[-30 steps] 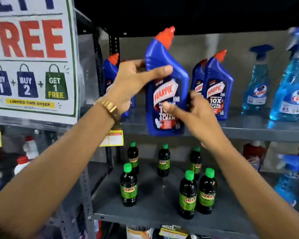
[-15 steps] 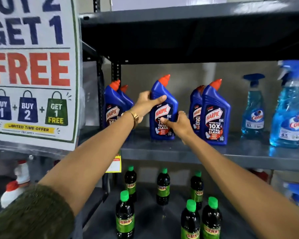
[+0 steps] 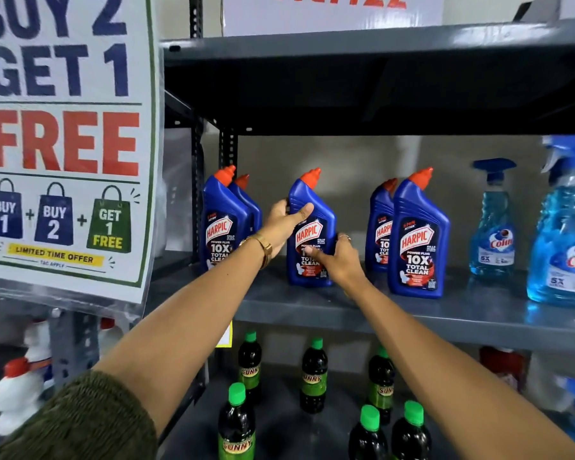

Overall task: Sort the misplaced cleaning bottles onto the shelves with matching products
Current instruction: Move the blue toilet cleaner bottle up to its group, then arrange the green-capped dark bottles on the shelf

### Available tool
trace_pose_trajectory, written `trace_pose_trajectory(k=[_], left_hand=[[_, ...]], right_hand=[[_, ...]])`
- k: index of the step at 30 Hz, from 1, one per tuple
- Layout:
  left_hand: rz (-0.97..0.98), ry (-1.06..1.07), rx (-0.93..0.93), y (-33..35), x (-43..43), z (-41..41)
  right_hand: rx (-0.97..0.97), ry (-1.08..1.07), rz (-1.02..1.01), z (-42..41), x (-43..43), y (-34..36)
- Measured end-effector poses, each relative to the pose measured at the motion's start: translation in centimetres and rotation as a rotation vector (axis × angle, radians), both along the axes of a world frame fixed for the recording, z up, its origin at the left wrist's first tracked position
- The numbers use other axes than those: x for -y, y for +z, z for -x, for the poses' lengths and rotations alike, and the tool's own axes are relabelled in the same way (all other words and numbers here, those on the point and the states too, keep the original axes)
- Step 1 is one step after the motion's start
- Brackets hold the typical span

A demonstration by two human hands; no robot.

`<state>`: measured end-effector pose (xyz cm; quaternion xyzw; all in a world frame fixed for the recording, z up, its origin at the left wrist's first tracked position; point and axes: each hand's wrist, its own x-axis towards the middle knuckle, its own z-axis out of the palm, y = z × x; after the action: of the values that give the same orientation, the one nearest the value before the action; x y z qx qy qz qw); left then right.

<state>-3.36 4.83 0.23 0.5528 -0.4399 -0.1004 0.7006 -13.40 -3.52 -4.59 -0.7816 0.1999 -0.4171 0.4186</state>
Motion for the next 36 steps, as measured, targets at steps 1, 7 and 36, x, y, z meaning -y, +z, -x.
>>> trace_pose_trajectory(k=[1, 7, 36], left_hand=[[-0.012, 0.025, -0.004, -0.1, -0.2, 0.3], [0.106, 0.238, 0.029, -1.2, -4.3, 4.9], [-0.652, 0.109, 0.047, -31.7, 0.1, 13.9]], right_hand=[[-0.015, 0.006, -0.003, 0.3, -0.2, 0.1], [0.17, -0.104, 0.209, 6.7, -2.6, -0.6], [-0.378, -0.282, -0.334, 12.5, -3.1, -31.4]])
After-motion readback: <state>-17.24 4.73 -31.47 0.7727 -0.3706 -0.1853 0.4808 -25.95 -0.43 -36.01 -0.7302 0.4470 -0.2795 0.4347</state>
